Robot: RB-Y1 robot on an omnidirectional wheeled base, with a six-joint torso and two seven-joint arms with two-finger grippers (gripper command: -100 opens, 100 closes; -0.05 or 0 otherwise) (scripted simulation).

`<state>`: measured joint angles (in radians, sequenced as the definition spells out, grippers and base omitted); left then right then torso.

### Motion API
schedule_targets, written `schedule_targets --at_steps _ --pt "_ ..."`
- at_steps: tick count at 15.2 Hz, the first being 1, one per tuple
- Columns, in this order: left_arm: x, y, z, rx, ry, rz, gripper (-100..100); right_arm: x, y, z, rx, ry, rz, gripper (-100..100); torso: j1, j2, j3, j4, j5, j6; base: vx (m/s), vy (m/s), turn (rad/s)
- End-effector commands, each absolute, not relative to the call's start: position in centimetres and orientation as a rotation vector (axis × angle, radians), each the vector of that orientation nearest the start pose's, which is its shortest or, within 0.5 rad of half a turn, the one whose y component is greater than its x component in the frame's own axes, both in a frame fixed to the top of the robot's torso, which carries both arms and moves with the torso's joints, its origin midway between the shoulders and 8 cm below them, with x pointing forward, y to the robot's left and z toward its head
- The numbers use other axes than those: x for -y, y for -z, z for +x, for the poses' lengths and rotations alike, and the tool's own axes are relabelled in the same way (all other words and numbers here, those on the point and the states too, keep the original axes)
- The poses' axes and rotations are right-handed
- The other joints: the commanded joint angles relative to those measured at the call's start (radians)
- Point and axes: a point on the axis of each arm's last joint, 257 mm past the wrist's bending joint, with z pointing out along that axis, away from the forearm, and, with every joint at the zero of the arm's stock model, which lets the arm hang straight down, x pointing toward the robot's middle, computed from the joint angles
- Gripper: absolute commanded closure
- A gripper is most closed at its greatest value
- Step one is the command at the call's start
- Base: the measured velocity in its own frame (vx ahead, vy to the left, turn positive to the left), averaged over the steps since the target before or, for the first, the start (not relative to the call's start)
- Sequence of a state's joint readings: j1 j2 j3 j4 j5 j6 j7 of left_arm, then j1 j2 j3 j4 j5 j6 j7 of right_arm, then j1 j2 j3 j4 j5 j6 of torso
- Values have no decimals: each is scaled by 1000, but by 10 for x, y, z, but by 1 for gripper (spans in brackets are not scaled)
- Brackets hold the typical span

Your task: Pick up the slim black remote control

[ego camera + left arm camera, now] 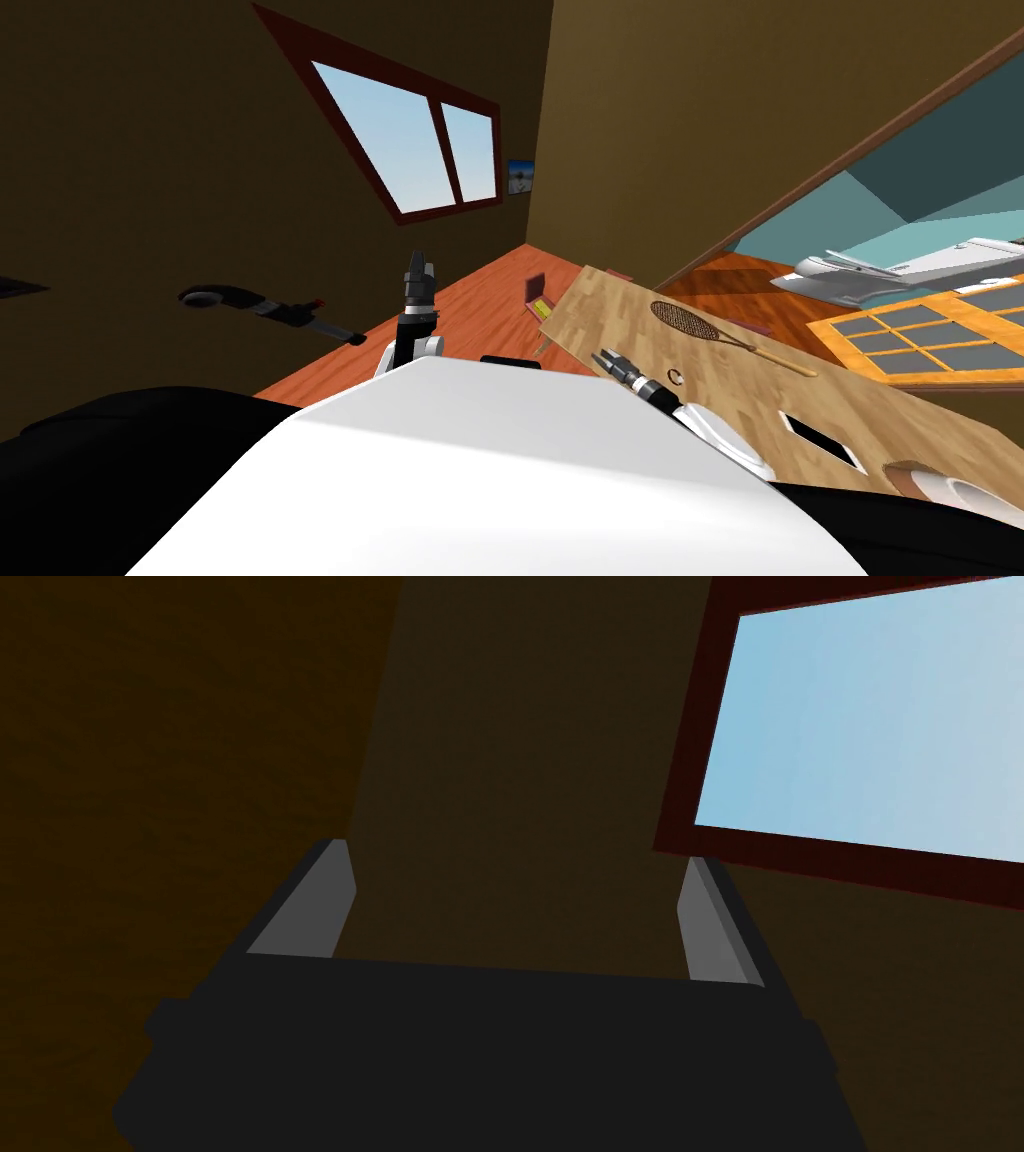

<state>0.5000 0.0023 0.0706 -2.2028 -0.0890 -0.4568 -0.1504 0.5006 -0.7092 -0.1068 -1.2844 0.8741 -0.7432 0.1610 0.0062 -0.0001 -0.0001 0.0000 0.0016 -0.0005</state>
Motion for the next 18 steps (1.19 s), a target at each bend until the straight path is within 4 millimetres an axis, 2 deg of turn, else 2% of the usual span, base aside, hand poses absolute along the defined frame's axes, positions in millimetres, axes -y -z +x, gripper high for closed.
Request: schedule_targets --at_steps 1,2,5,6,7,10,11,14,15,16,18 --pt "-301 19 362 -781 1008 -625 0 447 411 264 -2154 -277 -282 -100 0 0 0 0 0 0 41 51 46" --pt "-301 19 362 -781 1008 -625 0 462 418 252 -2198 -239 -341 -100 -1 0 0 0 0 1 41 63 173" --pt "-301 19 362 -781 1009 -625 0 488 438 225 -2289 -183 -381 -100 -1 0 0 0 0 -1 47 67 275" --pt "-301 19 362 -781 1008 -625 0 489 438 224 -2291 -182 -380 -100 -1 0 0 0 0 0 41 42 74" --pt "-301 19 362 -781 1008 -625 0 502 443 212 -2330 -150 -444 -100 -1 1 0 0 0 1 39 52 209" --pt "-301 19 362 -781 1008 -625 0 509 449 203 -2357 -140 -425 -100 -2 1 1 0 -1 1 29 34 97" --pt "-301 19 362 -781 1008 -625 0 524 455 187 -2406 -107 -482 -100 -3 2 1 0 -1 1 28 24 187" --pt "-301 19 362 -781 1008 -625 0 547 466 158 -2485 -68 -507 -100 -2 1 1 0 -1 -1 47 41 263" --pt "-301 19 362 -781 1008 -625 0 547 466 158 -2485 -68 -507 -100 -2 1 0 0 0 0 43 28 62" --pt "-301 19 362 -781 1008 -625 0 561 470 140 -2535 -42 -555 -100 -3 1 0 0 -1 1 53 32 160" --pt "-301 19 362 -781 1008 -625 0 564 471 135 -2545 -39 -546 -100 -2 0 0 0 -1 0 47 26 131"
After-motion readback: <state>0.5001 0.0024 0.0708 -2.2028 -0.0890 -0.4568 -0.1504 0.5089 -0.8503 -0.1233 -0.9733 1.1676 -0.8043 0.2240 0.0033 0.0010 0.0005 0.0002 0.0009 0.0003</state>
